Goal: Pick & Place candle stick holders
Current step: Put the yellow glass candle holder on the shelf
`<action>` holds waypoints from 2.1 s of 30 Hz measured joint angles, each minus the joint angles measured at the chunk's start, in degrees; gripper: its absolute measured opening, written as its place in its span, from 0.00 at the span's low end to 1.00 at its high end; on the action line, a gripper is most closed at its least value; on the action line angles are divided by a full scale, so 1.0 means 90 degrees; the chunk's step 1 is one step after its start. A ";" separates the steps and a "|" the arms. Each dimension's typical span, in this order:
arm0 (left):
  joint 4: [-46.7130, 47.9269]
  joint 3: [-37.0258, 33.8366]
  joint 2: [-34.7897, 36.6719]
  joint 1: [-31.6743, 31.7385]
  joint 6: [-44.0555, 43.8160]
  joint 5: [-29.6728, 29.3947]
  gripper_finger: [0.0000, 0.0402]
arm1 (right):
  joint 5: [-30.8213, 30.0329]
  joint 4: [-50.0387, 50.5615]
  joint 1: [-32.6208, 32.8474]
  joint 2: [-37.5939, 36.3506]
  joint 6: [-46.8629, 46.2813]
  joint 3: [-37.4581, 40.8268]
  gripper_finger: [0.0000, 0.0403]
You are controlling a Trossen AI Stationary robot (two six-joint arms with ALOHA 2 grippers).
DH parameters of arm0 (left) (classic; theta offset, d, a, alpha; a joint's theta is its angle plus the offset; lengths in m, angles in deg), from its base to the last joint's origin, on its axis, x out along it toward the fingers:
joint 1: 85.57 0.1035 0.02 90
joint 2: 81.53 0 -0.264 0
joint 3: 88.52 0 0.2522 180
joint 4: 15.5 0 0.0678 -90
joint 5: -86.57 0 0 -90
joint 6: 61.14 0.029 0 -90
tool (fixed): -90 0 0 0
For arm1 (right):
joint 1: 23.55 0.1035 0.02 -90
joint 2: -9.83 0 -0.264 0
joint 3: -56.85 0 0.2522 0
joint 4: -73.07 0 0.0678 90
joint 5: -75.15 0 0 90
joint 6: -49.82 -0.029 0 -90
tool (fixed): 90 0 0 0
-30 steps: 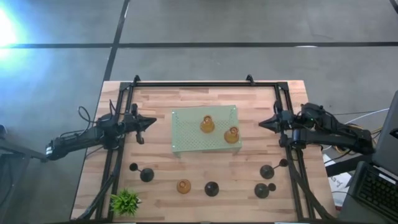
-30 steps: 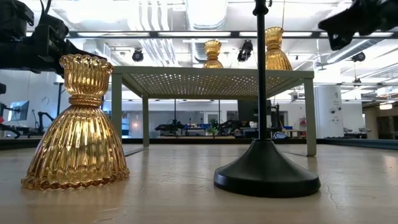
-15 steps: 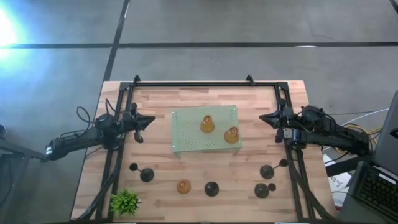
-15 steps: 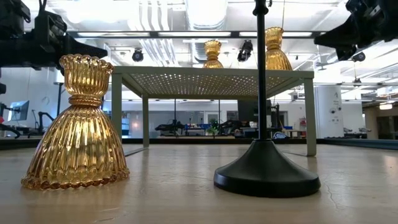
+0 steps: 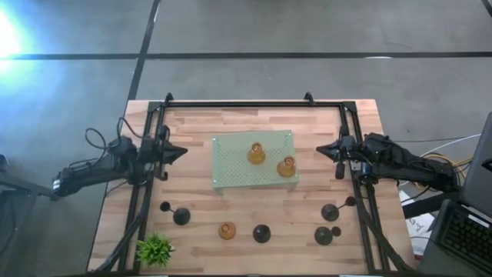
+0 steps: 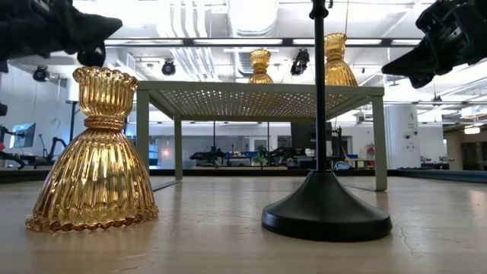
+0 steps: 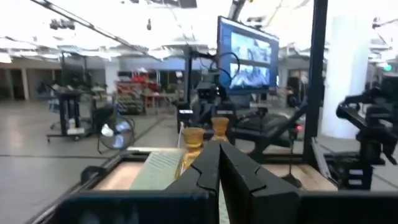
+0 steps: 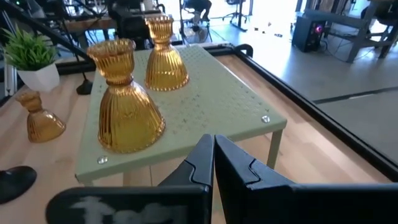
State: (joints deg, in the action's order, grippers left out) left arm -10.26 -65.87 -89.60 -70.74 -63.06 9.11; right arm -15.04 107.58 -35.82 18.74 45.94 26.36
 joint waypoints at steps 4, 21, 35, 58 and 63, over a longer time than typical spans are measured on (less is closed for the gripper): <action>0.0122 0.0440 -0.0899 -0.0001 0.0221 0.0198 0.03 | 0.0000 -0.0007 0.0000 0.0000 0.0000 0.0080 0.02; 0.1362 0.3427 -0.4593 -0.1205 0.1388 0.0861 0.03 | 0.0002 -0.0003 -0.0002 0.0027 -0.0002 0.0155 0.02; 0.3464 0.5807 -0.6824 -0.3341 0.2110 -0.1131 0.02 | 0.0002 0.0000 0.0000 0.0027 -0.0002 0.0155 0.02; 0.5067 0.6593 -0.8145 -0.4721 0.1148 -0.1389 0.02 | 0.0003 0.0000 0.0000 0.0027 -0.0001 0.0155 0.02; 0.5070 0.6590 -0.8623 -0.4719 0.1263 -0.1397 0.02 | 0.0005 0.0000 -0.0002 0.0027 0.0000 0.0155 0.02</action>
State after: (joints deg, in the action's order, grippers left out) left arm 35.37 -6.55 -167.21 -113.21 -51.70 -3.47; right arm -14.99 107.58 -35.84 18.98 45.94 27.75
